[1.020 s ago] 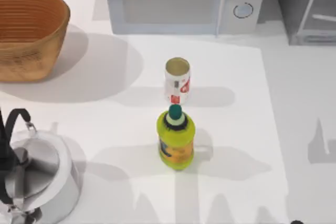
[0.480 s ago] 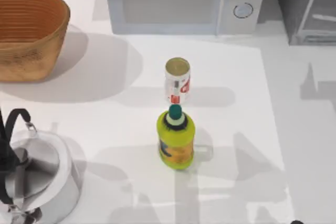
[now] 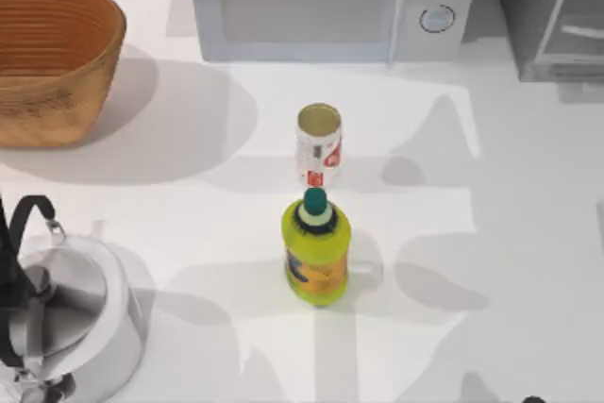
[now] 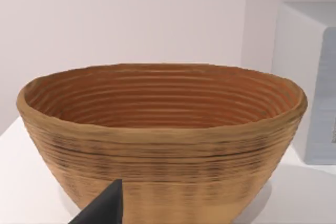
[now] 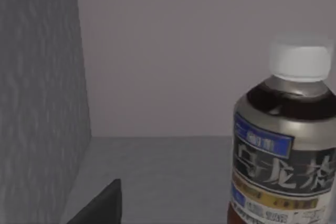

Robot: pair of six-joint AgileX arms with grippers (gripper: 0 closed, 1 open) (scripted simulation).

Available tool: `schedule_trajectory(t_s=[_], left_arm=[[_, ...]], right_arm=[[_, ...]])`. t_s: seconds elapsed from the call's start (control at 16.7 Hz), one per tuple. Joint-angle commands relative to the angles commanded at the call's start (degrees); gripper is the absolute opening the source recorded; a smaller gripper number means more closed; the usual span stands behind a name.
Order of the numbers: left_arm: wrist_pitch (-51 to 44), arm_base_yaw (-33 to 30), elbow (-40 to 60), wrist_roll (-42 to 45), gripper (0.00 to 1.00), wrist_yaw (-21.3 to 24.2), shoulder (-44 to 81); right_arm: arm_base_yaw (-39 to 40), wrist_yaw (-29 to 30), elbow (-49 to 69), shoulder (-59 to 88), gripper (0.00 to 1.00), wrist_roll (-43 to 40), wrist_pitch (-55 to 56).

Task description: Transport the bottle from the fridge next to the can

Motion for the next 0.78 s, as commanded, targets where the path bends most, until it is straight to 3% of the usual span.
schedule_trajectory(t_s=[0.3,0.78], left_arm=[[0.00,0.00,0.00,0.00,1.00,0.00,0.00],[0.00,0.00,0.00,0.00,1.00,0.00,0.00]], right_arm=[[-2.04,-1.59,7.89,15.43,1.00,-0.12,8.60],[-2.01,-1.71,8.94,17.38,1.00,-0.14,9.63]])
